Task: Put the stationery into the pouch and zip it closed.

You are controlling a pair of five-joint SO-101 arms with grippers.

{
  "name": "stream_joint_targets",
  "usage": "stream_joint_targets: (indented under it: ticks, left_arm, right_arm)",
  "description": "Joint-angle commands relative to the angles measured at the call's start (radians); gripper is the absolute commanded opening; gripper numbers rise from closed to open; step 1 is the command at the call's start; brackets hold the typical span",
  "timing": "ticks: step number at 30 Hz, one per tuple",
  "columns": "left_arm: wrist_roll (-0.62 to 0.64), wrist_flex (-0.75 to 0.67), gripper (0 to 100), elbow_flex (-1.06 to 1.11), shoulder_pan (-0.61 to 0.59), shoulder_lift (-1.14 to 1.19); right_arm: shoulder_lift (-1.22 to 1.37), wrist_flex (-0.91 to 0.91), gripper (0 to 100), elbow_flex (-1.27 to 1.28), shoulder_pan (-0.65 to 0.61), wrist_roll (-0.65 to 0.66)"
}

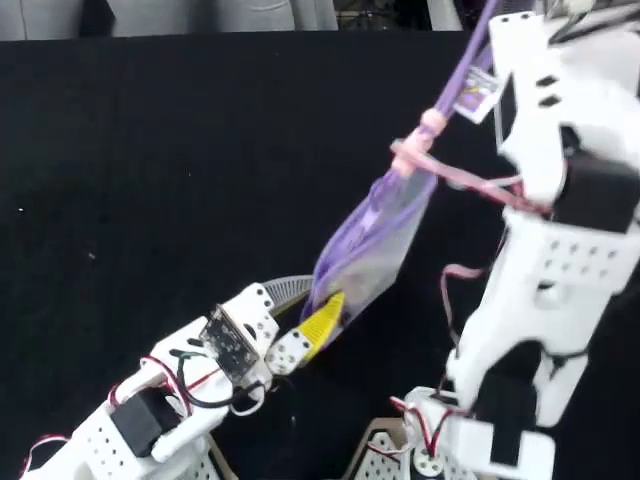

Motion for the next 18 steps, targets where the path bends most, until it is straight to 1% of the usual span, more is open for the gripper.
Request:
stream_joint_targets:
  ticks: [1,3,12,18]
  left_arm:
    - [-0.002,-0.011,3,-0.025,-0.085,0.0]
    - [-0.003,-0.018,3,-0.025,-0.104,0.0]
    - [-0.003,0.003,3,-0.053,-0.113,0.0]
    - [-0.005,0.012,3,-0.062,-0.113,0.0]
  right_arm:
    - [0.067,-0.054,1.4,-0.12,0.137,0.003]
    - [0.105,-0.057,1.4,-0.151,0.17,0.003]
    - [0.335,-0.055,1.4,-0.361,0.285,0.0]
    - [0.453,-0.038,1.2,-0.507,0.387,-0.015]
